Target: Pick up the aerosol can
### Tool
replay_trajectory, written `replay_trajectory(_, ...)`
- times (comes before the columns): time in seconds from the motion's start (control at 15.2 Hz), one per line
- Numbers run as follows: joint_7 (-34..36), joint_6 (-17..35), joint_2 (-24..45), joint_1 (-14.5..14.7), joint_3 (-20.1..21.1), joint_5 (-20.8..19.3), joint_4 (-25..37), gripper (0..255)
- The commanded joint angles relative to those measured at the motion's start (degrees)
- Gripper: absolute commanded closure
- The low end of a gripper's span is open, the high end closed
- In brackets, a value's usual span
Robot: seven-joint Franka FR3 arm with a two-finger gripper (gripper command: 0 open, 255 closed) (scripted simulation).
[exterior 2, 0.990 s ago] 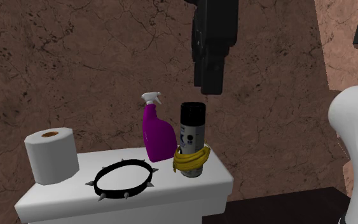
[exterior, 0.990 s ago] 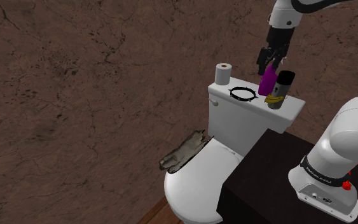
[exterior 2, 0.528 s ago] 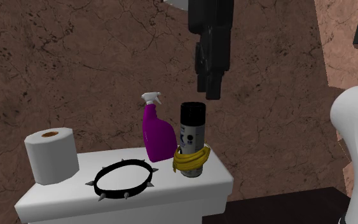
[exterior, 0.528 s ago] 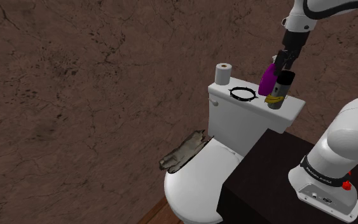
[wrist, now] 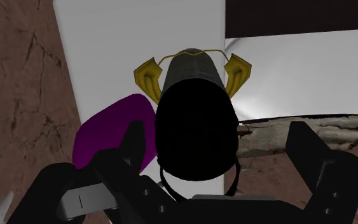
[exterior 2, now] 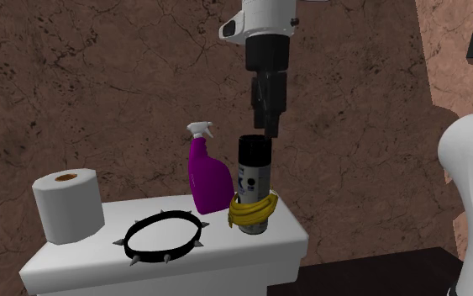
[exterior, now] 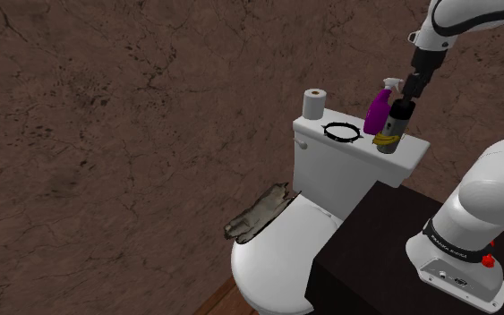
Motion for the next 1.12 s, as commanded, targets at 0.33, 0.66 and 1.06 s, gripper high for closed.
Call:
replay_trajectory(0.33,-1.3,5.3,1.6,-0.4,-2.9,-1.8,-3.4,0)
replay_trajectory(0.66,-1.2,6.6,1.9,-0.5,-3.3,-2.1,-4.5,255)
replay_trajectory(1.06,-1.2,6.6,1.7,-0.6,-3.3,-2.2,-4.6,255)
